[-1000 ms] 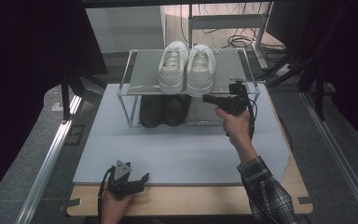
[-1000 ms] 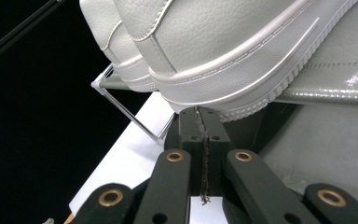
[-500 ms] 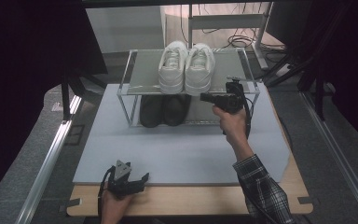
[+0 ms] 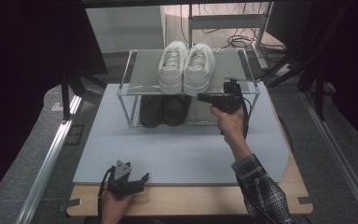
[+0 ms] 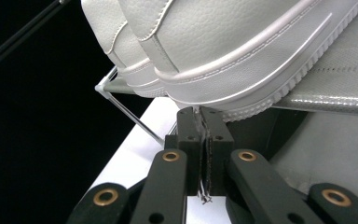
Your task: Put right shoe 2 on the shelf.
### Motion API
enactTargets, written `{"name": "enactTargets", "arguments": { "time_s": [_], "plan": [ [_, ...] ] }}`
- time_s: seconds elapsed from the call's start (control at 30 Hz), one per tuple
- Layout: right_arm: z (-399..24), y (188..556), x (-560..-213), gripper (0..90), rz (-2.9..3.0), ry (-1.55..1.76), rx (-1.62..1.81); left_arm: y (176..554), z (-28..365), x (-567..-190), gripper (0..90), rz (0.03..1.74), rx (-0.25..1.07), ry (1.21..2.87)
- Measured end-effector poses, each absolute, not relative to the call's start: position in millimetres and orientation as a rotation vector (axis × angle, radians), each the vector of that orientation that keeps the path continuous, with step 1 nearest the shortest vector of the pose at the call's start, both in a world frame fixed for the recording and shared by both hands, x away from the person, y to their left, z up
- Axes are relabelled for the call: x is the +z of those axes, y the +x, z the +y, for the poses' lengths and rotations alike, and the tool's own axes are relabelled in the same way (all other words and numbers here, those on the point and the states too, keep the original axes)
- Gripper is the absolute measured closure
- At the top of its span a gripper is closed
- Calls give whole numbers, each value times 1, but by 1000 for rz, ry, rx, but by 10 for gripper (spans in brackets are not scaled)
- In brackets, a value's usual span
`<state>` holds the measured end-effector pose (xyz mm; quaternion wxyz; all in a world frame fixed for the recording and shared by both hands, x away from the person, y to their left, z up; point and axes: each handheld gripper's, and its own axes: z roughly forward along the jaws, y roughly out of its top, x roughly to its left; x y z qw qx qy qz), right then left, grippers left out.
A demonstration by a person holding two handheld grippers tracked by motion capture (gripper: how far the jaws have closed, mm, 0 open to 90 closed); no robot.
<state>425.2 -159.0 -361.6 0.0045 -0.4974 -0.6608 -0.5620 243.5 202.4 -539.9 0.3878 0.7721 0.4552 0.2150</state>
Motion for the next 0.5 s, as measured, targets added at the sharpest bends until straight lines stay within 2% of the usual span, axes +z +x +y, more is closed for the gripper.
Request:
{"name": "enactTargets", "arguments": {
  "time_s": [0.5],
  "plan": [
    [-168,418,-362,744,-2136,-1538,-1740,243,203,-540,136,1158,547,1969]
  ]
}}
